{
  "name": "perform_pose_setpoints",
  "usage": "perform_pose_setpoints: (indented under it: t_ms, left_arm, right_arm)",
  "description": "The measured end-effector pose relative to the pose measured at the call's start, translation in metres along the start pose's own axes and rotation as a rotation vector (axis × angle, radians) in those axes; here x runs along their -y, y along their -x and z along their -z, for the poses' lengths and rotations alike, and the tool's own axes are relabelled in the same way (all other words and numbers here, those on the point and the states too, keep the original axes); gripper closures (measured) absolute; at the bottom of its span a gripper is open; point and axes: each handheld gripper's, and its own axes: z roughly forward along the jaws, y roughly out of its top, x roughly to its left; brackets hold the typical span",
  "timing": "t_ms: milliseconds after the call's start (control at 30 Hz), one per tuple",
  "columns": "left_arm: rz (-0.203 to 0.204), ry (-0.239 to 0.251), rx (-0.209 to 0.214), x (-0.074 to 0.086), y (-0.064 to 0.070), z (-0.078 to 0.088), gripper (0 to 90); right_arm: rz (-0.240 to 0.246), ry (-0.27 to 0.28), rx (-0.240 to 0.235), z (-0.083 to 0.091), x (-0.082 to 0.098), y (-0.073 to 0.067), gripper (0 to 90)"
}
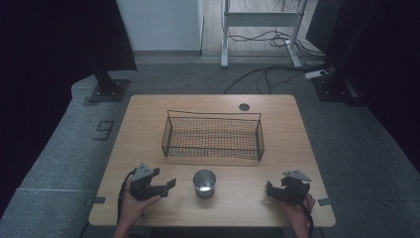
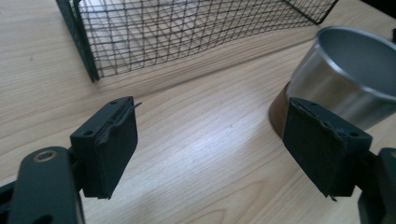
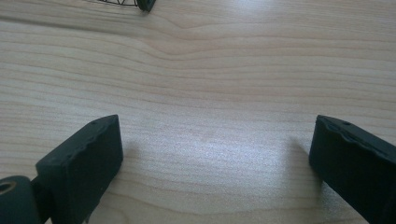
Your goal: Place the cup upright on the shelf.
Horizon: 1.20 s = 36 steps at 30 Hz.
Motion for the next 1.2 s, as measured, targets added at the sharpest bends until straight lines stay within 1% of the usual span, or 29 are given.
perform_pose_setpoints:
  t_ms: [100,233,367,400,467,633,733,833,1000,1200]
  left_arm:
    - [0.008,0.017,-0.008,-0.003,0.002,0.006,18.3]
    - [0.011,0.041,0.0,-0.011,0.006,0.015,18.1]
    - [0.027,0.036,0.0,-0.016,0.008,0.016,18.1]
    - [0.026,0.041,0.011,-0.019,0.011,0.015,18.1]
    - [0.023,0.041,0.016,-0.02,0.012,0.014,18.0]
    - [0.013,0.043,0.045,-0.026,0.02,0.011,17.6]
    - [-0.003,0.036,0.051,-0.031,0.027,0.009,17.2]
    - [-0.03,0.034,0.063,-0.036,0.034,0.009,16.8]
    - [-0.044,0.028,0.073,-0.04,0.042,0.005,16.1]
    - [-0.05,0.013,0.09,-0.042,0.049,-0.002,15.5]
  right_arm:
    - [0.0,-0.001,0.0,0.0,0.0,0.0,3.0]
    - [0.002,0.0,-0.001,0.0,0.0,0.001,3.1]
    - [0.0,0.001,0.002,0.0,0.0,0.001,3.3]
    - [-0.001,0.001,0.003,0.0,0.0,0.001,3.3]
    - [-0.002,0.001,0.004,0.0,0.0,0.001,3.4]
    - [-0.007,0.002,0.007,0.0,0.0,0.002,3.6]
    - [-0.007,0.002,0.007,0.0,0.0,0.002,3.6]
    - [-0.007,0.002,0.007,0.0,0.0,0.002,3.6]
    - [-0.008,0.002,0.007,0.0,0.0,0.002,3.6]
    - [-0.01,0.001,0.009,0.0,0.0,0.002,3.6]
